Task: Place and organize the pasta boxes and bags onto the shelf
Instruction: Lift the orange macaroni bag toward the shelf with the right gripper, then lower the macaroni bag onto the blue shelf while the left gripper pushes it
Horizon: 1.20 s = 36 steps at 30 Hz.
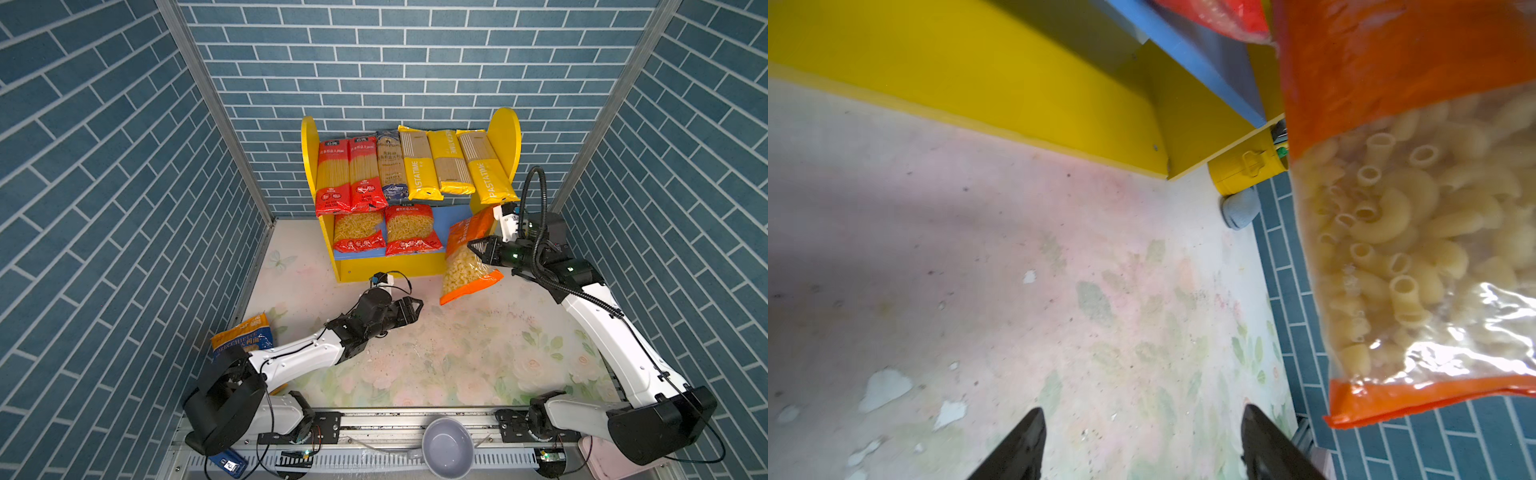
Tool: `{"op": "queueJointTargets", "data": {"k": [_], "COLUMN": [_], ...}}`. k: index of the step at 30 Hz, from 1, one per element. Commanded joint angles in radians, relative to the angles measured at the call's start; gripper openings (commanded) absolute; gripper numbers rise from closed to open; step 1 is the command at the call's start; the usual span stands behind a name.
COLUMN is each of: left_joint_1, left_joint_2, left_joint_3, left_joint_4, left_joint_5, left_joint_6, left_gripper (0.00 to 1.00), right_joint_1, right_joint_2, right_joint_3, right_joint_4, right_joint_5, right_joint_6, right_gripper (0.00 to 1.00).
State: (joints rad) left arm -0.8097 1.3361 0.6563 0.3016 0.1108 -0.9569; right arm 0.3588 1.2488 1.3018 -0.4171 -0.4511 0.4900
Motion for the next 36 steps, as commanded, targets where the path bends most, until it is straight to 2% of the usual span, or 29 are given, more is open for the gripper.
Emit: {"op": "queueJointTargets", "data": {"k": [1, 9, 15, 22, 32, 36], "left_joint_1": [-0.011, -0.016, -0.020, -0.020, -0.020, -0.020], "left_joint_2": [0.054, 0.179, 0.257, 0.349, 0.452, 0.473], "left_joint_3": [0.039, 0.149, 0.214, 0.296, 0.383, 0.401], "left_joint_4": [0.060, 0.064, 0.056, 0.073, 0.052, 0.054], "left_joint_5": [0.030, 0.053, 0.065, 0.080, 0.105, 0.118], "left_joint_6": [0.001, 0.007, 0.022, 0.023, 0.056, 0.056], "left_gripper": [0.75, 0.75, 0.75, 0.74, 0.74, 0.74], "right_joint_1": [-0.002, -0.014, -0.032, -0.057, -0.122, -0.132], "right_joint_2": [0.003, 0.032, 0.070, 0.114, 0.115, 0.107], "right_joint_3": [0.086, 0.009, -0.037, -0.147, -0.282, -0.290], "right_joint_4": [0.229, 0.388, 0.518, 0.657, 0.608, 0.557], "right_joint_5": [-0.012, 0.037, 0.016, 0.026, 0.063, 0.101], "right_joint_6": [-0.117, -0.179, -0.173, -0.107, -0.001, 0.030], "right_gripper": [0.00, 0.00, 0.00, 0.00, 0.00, 0.00]}}
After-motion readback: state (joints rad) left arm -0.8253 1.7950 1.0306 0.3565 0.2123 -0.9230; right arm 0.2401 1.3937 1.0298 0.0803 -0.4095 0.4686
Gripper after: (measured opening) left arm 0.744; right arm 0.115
